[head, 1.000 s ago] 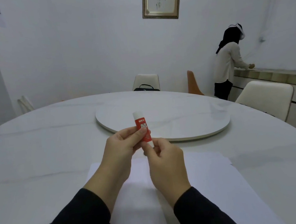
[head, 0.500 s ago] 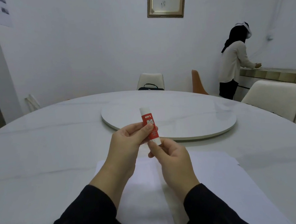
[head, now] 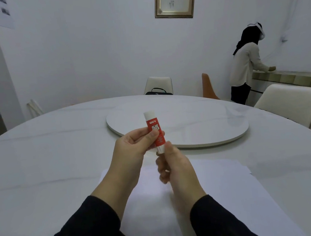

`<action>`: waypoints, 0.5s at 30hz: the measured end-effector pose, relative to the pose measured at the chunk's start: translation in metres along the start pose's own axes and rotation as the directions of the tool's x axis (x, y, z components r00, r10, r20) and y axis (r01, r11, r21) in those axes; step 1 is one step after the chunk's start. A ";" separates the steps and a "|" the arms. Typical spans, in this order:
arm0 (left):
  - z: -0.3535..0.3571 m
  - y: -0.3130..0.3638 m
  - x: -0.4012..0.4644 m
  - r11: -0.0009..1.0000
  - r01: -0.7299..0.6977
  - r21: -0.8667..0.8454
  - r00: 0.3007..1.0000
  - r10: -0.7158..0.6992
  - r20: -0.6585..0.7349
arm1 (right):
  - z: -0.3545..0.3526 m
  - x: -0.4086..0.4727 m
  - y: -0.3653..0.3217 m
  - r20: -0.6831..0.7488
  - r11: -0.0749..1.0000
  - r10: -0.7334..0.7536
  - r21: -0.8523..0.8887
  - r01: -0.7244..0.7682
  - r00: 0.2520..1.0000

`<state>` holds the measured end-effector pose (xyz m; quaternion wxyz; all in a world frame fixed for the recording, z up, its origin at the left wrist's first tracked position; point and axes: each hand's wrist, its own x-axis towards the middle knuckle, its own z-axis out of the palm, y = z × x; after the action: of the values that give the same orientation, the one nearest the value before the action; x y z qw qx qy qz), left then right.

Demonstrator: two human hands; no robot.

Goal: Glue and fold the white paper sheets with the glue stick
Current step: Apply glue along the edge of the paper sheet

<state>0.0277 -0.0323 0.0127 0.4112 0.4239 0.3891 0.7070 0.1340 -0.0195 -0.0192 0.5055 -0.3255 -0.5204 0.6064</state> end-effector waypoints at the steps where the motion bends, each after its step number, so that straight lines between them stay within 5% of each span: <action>1: 0.001 0.001 0.000 1.000 -0.001 -0.005 1.000 0.001 -0.001 | 0.001 0.000 0.003 -0.036 0.981 -0.134 -0.143 0.128 0.990; 4: 0.003 0.002 -0.001 1.000 0.005 -0.020 1.000 -0.004 0.023 | 0.000 0.001 0.008 -0.048 0.849 -0.379 -0.415 0.327 0.924; 8: 0.005 0.005 -0.002 1.000 0.004 -0.030 0.998 -0.002 0.067 | -0.002 -0.001 0.000 0.029 0.868 -0.384 -0.328 0.372 0.923; 12: 0.004 0.005 -0.003 0.999 0.006 -0.054 0.996 -0.001 0.094 | -0.001 -0.003 -0.007 0.167 0.995 -0.079 0.066 0.069 0.983; 15: 0.002 0.004 -0.002 0.999 0.016 -0.050 0.996 -0.011 0.093 | 0.002 -0.003 -0.008 0.329 0.938 0.073 0.299 -0.177 0.941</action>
<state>0.0296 -0.0354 0.0167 0.4441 0.4431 0.3546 0.6934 0.1348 -0.0235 -0.0118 0.4230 -0.1703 -0.4652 0.7587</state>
